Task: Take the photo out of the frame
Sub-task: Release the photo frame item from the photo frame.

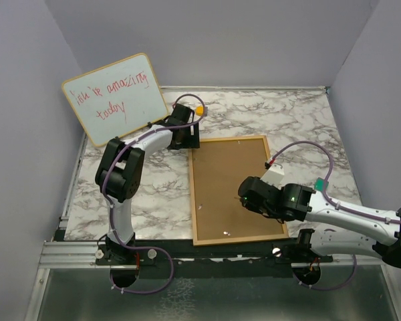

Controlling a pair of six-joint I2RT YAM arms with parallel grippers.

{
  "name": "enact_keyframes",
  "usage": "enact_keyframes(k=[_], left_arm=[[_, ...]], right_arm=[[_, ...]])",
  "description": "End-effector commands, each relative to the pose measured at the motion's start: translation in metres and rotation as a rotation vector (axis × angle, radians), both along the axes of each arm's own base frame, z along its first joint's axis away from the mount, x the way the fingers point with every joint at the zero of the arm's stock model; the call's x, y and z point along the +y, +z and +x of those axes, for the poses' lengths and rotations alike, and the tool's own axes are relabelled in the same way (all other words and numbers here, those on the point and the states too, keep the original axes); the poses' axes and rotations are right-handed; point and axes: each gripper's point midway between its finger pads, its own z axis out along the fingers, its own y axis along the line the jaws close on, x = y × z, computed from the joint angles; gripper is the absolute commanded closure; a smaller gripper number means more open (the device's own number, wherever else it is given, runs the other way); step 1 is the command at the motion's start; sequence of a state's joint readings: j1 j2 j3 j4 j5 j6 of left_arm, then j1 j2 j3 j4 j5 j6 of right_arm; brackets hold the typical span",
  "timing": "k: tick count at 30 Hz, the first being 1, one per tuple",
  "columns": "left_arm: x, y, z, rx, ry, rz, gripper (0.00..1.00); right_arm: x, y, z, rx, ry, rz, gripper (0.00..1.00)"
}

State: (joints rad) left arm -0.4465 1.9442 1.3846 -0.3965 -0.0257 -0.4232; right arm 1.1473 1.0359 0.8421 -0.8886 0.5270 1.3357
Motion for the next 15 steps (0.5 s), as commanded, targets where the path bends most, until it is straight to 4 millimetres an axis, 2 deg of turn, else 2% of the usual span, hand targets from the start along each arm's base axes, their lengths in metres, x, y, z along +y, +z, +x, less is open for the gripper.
enact_keyframes(k=[1, 7, 15], left_arm=[[-0.011, 0.002, 0.006, 0.004, -0.021, -0.030, 0.20], [0.007, -0.012, 0.003, 0.014, 0.024, 0.038, 0.32], [0.017, -0.024, -0.006, 0.063, 0.027, 0.089, 0.55]], right_arm=[[0.001, -0.002, 0.004, -0.022, 0.013, -0.023, 0.99], [0.007, -0.004, 0.006, -0.018, 0.035, -0.051, 0.99], [0.017, 0.001, 0.010, -0.024, 0.062, -0.055, 0.99]])
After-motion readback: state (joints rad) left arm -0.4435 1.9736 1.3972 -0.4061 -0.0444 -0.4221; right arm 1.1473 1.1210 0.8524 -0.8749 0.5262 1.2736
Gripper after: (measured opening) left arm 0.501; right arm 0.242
